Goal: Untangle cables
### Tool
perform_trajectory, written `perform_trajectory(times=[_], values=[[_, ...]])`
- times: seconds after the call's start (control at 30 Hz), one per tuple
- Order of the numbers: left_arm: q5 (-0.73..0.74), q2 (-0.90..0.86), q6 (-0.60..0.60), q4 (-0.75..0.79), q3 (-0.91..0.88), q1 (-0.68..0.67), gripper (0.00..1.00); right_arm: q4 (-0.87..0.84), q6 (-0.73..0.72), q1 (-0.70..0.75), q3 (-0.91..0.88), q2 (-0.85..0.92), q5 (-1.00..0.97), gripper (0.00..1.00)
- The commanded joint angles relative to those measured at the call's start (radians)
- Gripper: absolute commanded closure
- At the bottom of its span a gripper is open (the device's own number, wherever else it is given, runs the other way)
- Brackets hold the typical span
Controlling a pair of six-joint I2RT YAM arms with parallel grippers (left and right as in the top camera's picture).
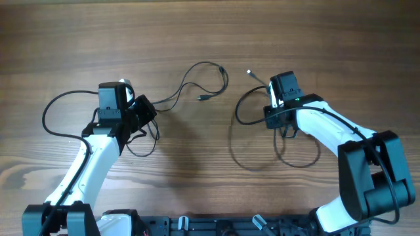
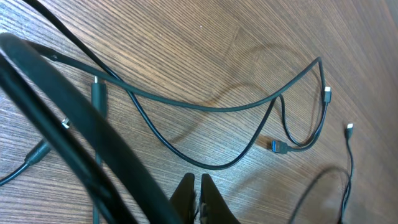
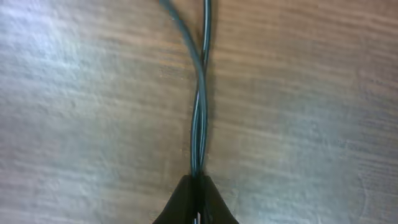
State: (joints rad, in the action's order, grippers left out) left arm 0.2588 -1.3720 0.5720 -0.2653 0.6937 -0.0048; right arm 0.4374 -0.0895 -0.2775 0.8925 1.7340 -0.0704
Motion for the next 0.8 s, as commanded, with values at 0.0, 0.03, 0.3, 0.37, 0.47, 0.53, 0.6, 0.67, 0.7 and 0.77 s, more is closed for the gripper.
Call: perform_trajectory(times=[0.0, 0.03, 0.3, 0.37, 0.47, 0.53, 0.6, 0.67, 0.7, 0.77], values=[[-0.006, -0.005, -0.015, 0.002, -0.002, -0.004, 0.95, -0.009, -0.072, 0.004, 0.031, 0.034, 0.035, 0.96], [-0.006, -0.005, -0.015, 0.002, -0.002, -0.004, 0.95, -0.009, -0.076, 0.005, 0.04, 0.029, 0.041, 0.96], [-0.006, -0.005, -0.015, 0.002, -0.002, -0.004, 0.95, 0.051, -0.097, 0.004, 0.135, -0.104, 0.164, 0.96], [-0.006, -0.005, -0.015, 0.002, -0.002, -0.004, 0.95, 0.05, -0.097, 0.004, 0.136, -0.171, 0.179, 0.96], [-0.006, -0.005, -0.015, 0.002, -0.002, -0.004, 0.95, 0.056, -0.098, 0.004, 0.136, -0.293, 0.199, 0.96], [-0.006, -0.005, -0.015, 0.002, -0.002, -0.004, 0.95, 0.063, -0.117, 0.004, 0.136, -0.364, 0.199, 0.96], [-0.006, -0.005, -0.015, 0.002, -0.002, -0.004, 0.95, 0.081, -0.148, 0.004, 0.136, -0.441, 0.198, 0.96], [-0.006, -0.005, -0.015, 0.002, -0.002, -0.004, 0.96, 0.103, -0.147, 0.005, 0.136, -0.481, 0.183, 0.96], [-0.006, -0.005, -0.015, 0.001, -0.002, -0.004, 0.96, 0.116, -0.147, 0.004, 0.136, -0.496, 0.169, 0.96], [-0.006, -0.005, -0.015, -0.002, -0.002, -0.004, 0.96, 0.136, -0.146, 0.004, 0.136, -0.521, 0.14, 0.96]])
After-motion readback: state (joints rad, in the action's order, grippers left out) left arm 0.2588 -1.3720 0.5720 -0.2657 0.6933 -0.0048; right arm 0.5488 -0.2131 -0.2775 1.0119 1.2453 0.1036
